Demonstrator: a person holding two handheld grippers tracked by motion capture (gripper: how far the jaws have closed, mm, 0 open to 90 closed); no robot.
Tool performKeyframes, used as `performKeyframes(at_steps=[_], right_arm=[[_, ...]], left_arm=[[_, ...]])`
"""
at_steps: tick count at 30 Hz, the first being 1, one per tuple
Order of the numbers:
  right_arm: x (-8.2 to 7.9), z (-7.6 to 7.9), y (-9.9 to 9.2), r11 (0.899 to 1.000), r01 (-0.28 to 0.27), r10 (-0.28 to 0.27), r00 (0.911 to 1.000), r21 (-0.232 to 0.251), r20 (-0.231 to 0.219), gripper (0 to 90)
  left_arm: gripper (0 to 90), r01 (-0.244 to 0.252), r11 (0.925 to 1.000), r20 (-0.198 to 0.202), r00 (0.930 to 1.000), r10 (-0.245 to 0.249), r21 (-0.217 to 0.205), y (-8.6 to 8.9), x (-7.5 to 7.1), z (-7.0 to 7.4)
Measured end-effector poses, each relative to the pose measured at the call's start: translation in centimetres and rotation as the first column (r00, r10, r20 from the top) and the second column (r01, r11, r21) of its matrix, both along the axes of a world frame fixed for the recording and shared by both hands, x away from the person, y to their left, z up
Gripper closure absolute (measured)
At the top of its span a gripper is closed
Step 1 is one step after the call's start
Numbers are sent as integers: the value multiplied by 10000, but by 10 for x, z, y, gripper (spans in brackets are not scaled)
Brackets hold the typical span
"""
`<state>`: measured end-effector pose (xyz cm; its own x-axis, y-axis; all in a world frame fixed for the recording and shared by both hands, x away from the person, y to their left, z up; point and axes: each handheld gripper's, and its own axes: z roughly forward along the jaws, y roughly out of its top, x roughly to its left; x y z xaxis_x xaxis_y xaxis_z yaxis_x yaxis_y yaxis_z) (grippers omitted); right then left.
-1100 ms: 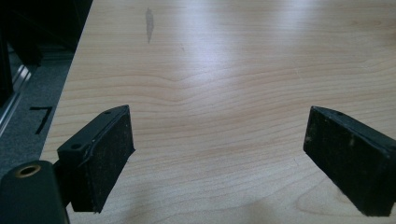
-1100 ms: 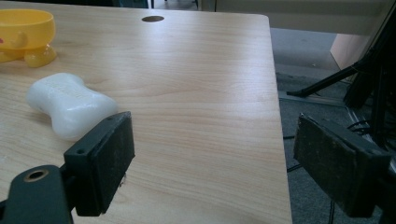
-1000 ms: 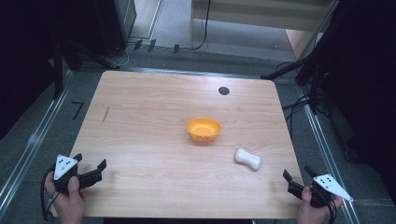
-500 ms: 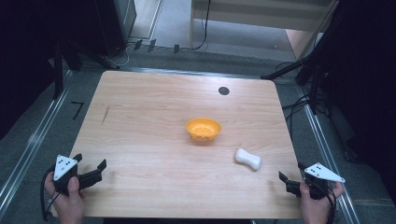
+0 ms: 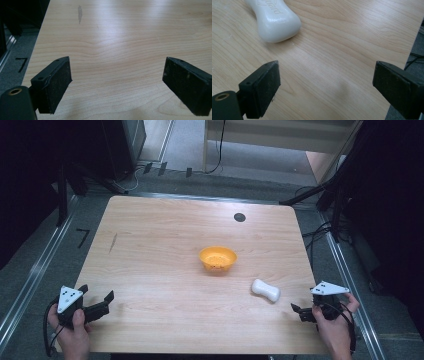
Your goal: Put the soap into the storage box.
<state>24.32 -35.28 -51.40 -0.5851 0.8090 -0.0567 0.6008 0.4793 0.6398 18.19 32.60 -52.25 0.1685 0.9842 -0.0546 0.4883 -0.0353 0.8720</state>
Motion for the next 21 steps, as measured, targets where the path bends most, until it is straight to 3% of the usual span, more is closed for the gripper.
performKeyframes(at_steps=[5, 14, 21], right_arm=[[13, 2, 7, 9985, -388, 363, 9971, -374, -664, 25], [27, 7, 17, 9908, -973, 853, 9886, -938, -1237, 10], [39, 13, 35, 9687, -1818, 1532, 9736, -1690, -1692, 7]], left_arm=[[90, 30, 10000, -44, 10000, -30, -8, 0, 1, 0], [89, 39, 10000, -89, 10000, -39, -36, 1, 1, 0], [89, 54, 9999, -128, 9999, -56, -84, 1, 1, 0]])
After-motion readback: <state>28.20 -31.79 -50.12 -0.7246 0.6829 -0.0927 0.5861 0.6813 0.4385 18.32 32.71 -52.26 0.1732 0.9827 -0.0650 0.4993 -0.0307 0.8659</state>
